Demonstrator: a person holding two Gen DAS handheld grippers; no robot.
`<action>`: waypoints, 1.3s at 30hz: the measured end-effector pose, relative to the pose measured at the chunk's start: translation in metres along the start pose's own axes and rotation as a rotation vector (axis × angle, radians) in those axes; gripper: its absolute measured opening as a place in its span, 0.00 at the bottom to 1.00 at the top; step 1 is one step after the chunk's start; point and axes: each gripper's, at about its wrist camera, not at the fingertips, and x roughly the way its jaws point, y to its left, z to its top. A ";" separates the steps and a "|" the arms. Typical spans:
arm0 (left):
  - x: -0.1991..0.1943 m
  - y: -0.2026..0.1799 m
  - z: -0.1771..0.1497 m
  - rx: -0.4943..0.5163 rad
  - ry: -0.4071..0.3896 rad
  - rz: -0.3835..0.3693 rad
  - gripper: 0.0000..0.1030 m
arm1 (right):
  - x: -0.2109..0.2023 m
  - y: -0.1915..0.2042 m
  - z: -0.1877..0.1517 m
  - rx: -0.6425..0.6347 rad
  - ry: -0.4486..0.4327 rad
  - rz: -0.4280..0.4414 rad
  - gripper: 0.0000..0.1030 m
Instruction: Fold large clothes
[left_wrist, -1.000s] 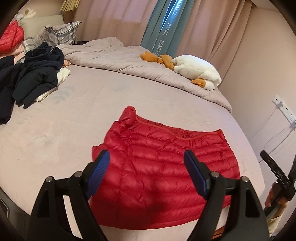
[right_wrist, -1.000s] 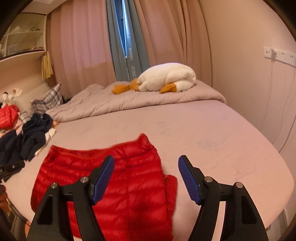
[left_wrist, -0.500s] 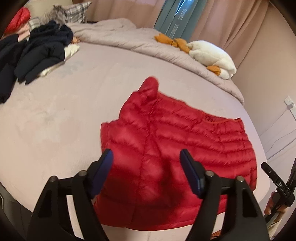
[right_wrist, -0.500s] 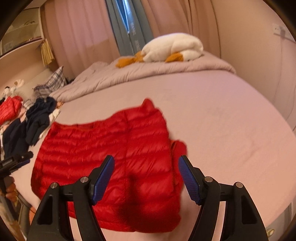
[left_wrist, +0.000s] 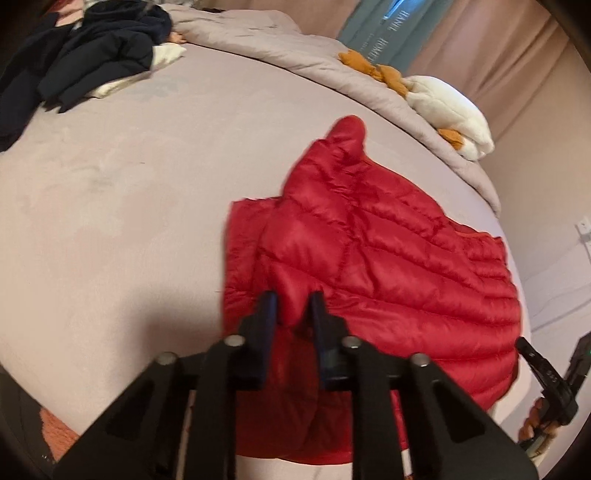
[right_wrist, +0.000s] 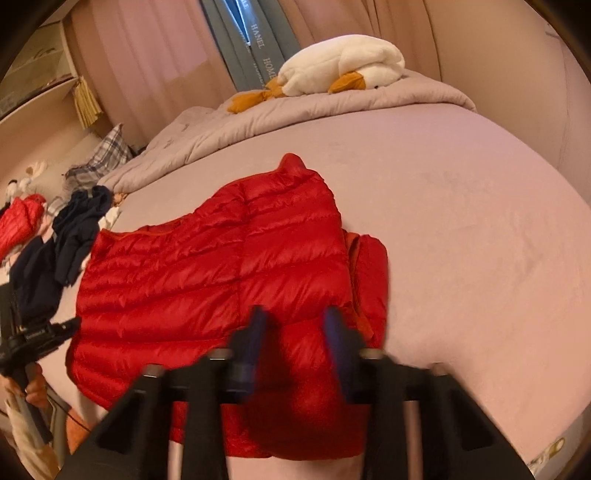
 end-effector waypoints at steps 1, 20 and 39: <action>-0.003 0.001 0.000 -0.005 -0.006 -0.004 0.13 | -0.001 0.000 0.000 0.003 -0.001 0.010 0.06; -0.024 0.003 -0.008 0.062 -0.043 -0.024 0.56 | -0.018 -0.002 0.007 -0.024 -0.054 -0.096 0.49; -0.004 0.018 -0.020 -0.051 0.046 -0.062 0.18 | -0.009 0.003 0.003 0.003 -0.063 -0.004 0.10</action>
